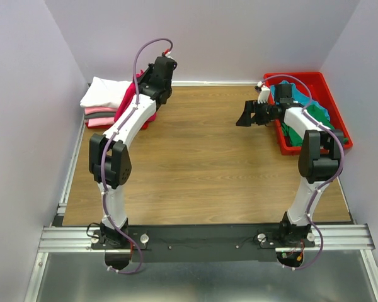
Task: Fold and stack the t-shirts
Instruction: Neatly place the folded tshirt to the corner
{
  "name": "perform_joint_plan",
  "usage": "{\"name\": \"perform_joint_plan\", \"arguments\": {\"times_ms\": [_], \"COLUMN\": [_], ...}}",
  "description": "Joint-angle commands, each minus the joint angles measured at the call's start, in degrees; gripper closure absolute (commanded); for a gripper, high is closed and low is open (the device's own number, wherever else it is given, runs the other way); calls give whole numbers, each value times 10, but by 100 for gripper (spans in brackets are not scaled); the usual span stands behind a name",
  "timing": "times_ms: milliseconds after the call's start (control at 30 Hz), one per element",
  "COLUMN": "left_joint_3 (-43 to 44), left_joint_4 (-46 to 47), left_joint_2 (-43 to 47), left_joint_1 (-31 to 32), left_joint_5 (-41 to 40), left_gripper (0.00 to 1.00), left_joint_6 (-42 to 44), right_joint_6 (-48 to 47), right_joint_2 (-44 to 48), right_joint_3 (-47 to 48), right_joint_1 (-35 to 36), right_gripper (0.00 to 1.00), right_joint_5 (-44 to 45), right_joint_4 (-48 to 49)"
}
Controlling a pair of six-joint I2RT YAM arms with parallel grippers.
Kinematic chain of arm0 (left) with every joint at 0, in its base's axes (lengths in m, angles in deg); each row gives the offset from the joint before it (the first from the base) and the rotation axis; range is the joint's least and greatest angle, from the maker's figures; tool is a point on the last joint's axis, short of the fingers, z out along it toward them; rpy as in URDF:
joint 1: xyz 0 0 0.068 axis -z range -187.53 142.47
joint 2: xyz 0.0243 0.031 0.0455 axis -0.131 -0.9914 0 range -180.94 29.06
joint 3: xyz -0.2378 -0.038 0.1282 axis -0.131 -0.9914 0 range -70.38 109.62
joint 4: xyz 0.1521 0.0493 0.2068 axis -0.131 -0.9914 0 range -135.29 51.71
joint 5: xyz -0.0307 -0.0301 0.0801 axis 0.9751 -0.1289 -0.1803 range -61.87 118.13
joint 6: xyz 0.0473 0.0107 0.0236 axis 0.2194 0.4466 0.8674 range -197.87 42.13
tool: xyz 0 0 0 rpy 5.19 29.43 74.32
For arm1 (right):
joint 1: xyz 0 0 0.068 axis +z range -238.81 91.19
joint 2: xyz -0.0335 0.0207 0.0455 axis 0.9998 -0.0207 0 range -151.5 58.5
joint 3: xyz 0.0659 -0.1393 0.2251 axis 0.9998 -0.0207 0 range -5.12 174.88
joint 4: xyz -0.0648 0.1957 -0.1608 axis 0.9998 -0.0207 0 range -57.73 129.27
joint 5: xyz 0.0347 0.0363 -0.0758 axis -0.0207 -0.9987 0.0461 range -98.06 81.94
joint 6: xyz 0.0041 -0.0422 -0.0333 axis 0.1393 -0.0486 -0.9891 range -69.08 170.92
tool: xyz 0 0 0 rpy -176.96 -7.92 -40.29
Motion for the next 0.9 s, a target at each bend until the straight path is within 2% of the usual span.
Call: {"name": "perform_joint_plan", "arguments": {"times_ms": [0, 533, 867], "left_joint_3": [28, 38, 11], "left_joint_4": [23, 27, 54], "left_joint_2": [33, 90, 110], "left_joint_1": [-1, 6, 6], "left_joint_5": [5, -20, -28], "left_gripper": [100, 100, 100], "left_joint_6": [26, 64, 100], "right_joint_6": [-7, -3, -5], "right_joint_2": [19, 19, 21], "right_joint_3": [-9, -9, -11], "right_joint_1": [-1, -5, -10], "right_gripper": [4, 4, 4], "right_joint_5": [-18, -24, -24], "right_joint_4": [-11, -10, -10]}}
